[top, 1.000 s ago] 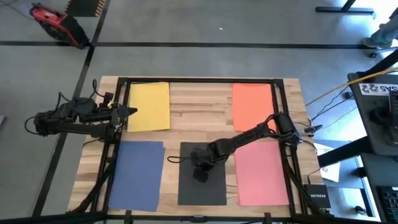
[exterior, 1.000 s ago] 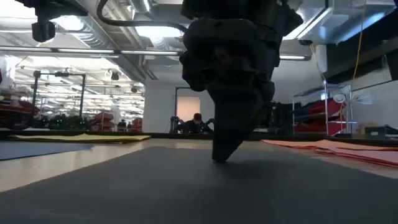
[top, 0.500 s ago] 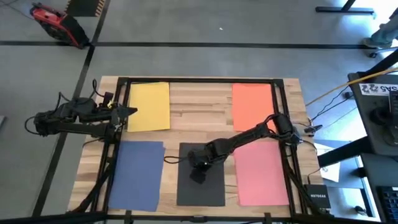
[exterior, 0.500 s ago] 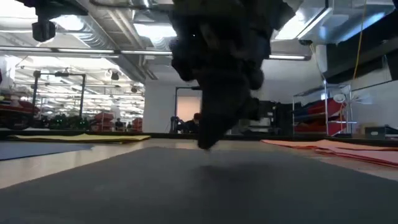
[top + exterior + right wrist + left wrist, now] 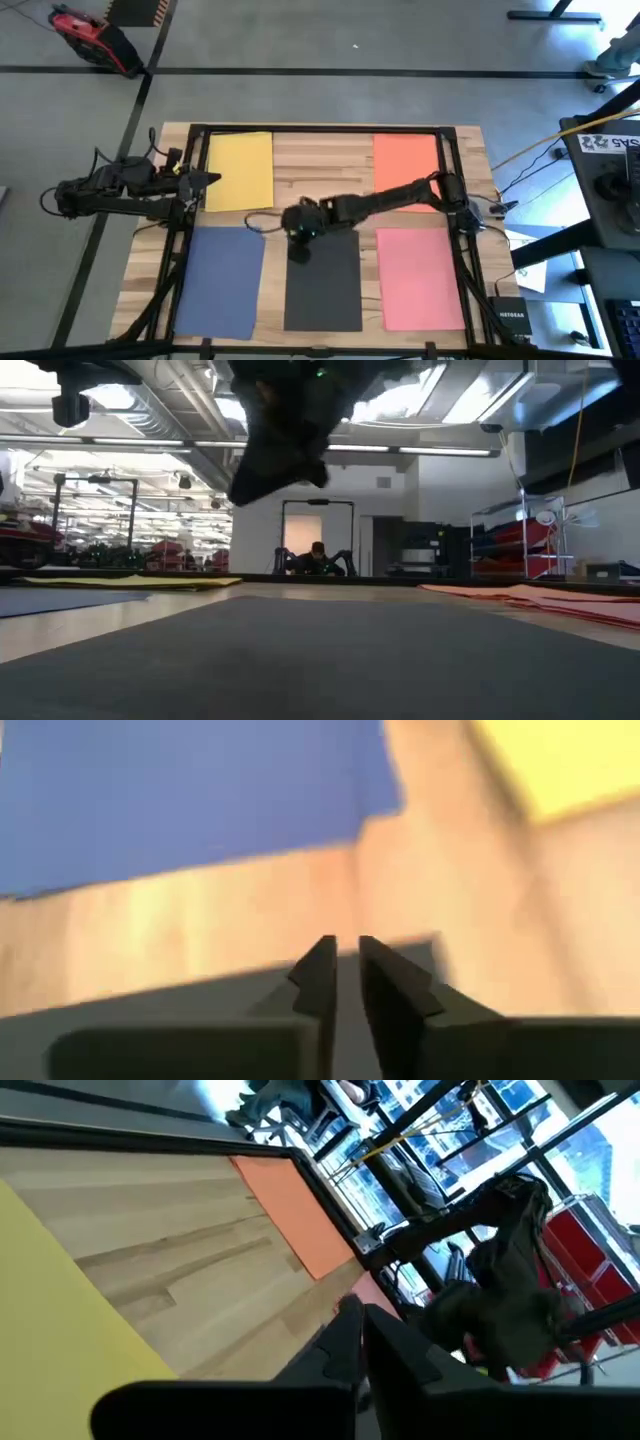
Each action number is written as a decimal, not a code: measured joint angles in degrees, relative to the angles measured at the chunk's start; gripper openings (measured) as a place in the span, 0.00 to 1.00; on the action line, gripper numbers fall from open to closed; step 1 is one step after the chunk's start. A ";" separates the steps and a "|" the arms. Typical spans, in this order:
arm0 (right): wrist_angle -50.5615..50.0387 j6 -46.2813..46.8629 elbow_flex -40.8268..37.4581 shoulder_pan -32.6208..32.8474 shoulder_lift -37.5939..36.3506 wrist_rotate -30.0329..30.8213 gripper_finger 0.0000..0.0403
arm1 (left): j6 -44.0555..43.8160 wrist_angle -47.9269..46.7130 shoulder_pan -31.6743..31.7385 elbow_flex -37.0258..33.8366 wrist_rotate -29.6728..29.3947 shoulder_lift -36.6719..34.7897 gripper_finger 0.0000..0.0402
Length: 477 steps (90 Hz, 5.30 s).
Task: Organize paper
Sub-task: Move the yellow colored paper on the top center of the table
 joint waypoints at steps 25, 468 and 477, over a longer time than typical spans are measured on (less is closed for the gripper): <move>7.34 -27.30 -0.15 -6.21 3.96 1.55 0.28 | 3.58 -0.22 -0.02 0.00 -0.02 0.00 0.00; -62.48 -41.31 22.69 -9.82 7.68 -7.33 0.00 | 0.30 -5.95 0.00 0.00 -3.67 0.02 0.00; -60.66 -39.60 18.69 -9.84 6.39 -8.25 0.00 | 0.23 -5.97 -0.01 -0.02 -3.92 0.02 0.00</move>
